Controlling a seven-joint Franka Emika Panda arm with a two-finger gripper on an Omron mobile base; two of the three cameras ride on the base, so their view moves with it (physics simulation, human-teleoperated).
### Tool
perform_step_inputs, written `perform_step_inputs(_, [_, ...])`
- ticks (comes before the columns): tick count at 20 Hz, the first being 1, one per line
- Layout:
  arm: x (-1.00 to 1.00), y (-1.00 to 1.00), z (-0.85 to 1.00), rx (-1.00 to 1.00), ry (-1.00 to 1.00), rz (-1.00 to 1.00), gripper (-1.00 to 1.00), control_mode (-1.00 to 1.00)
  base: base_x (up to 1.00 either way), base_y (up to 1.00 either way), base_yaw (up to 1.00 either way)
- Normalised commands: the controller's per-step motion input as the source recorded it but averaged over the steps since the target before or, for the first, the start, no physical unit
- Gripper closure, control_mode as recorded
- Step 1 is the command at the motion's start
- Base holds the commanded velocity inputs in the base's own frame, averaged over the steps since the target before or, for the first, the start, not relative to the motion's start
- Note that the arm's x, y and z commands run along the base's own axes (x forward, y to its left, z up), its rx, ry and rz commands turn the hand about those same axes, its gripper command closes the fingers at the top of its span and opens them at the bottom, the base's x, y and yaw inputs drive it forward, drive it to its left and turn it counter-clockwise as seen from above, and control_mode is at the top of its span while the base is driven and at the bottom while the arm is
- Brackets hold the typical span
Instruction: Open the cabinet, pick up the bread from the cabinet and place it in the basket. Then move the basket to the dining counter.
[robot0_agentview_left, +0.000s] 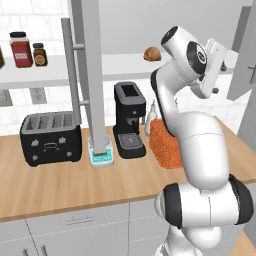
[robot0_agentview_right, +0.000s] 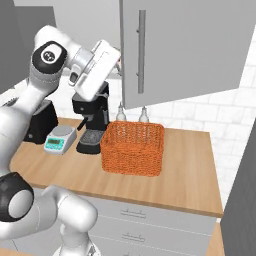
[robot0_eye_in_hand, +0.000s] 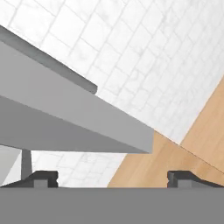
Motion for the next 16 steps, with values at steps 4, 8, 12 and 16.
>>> perform_step_inputs(4, [0.86,-0.16,-0.45,0.0,-0.24,-0.06,-1.0,-1.0,0.0,0.0,0.0])
perform_step_inputs(8, [0.43,-0.23,-0.33,-0.06,-0.25,-0.11,-1.0,-1.0,0.0,0.0,0.0])
perform_step_inputs(12, [0.25,-0.38,-0.09,-0.07,-0.3,-0.12,-1.0,-1.0,0.0,0.0,0.0])
perform_step_inputs(16, [-0.4,-0.37,0.0,-0.05,-0.37,-0.12,-1.0,-1.0,0.0,0.0,0.0])
